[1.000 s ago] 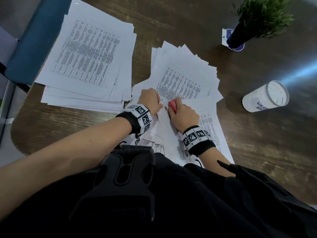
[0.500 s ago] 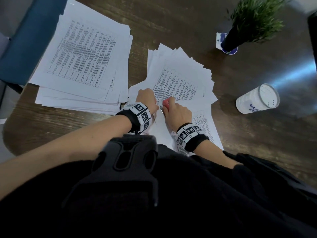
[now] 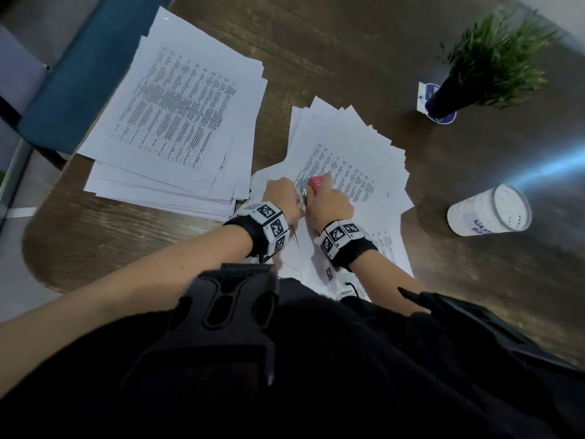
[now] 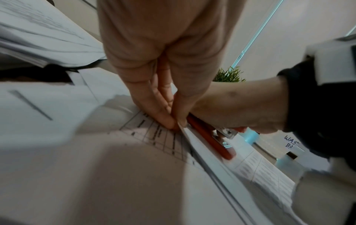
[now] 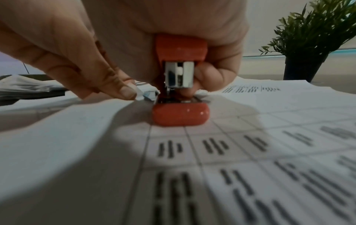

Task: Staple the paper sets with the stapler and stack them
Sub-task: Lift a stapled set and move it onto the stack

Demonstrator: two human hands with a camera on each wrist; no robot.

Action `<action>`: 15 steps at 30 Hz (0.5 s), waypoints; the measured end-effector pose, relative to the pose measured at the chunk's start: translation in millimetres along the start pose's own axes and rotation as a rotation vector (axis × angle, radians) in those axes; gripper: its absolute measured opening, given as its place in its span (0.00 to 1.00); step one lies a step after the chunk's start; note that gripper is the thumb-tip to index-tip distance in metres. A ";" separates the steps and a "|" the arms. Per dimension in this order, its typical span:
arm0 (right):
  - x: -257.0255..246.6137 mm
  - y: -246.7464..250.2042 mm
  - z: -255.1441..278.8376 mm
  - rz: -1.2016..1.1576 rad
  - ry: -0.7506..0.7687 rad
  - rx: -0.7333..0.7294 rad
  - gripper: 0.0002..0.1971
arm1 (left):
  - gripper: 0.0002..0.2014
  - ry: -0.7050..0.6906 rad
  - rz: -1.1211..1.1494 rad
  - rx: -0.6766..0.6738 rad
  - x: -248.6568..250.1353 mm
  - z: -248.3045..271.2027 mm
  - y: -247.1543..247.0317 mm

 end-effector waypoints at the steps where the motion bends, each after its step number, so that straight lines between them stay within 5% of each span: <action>1: -0.3 1.2 -1.6 -0.006 0.004 -0.005 0.20 | 0.09 0.005 0.017 -0.008 -1.6 -0.6 -0.9; 11: 25.3 28.6 9.6 -0.393 -0.002 0.026 0.25 | 0.11 -0.029 0.061 -0.078 -9.7 -3.0 -5.2; 15: 38.6 39.5 20.2 -0.488 -0.004 0.147 0.30 | 0.28 -0.161 0.152 0.034 9.4 3.4 7.6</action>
Point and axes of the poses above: each hand's wrist, its own z-axis away from the middle knuckle, its own y-axis out of the back of the hand, x = y × z, the point moved 7 cm from there along -z, towards the middle knuckle, and after that the axes turned 10 degrees about -z, right-handed, at the moved point
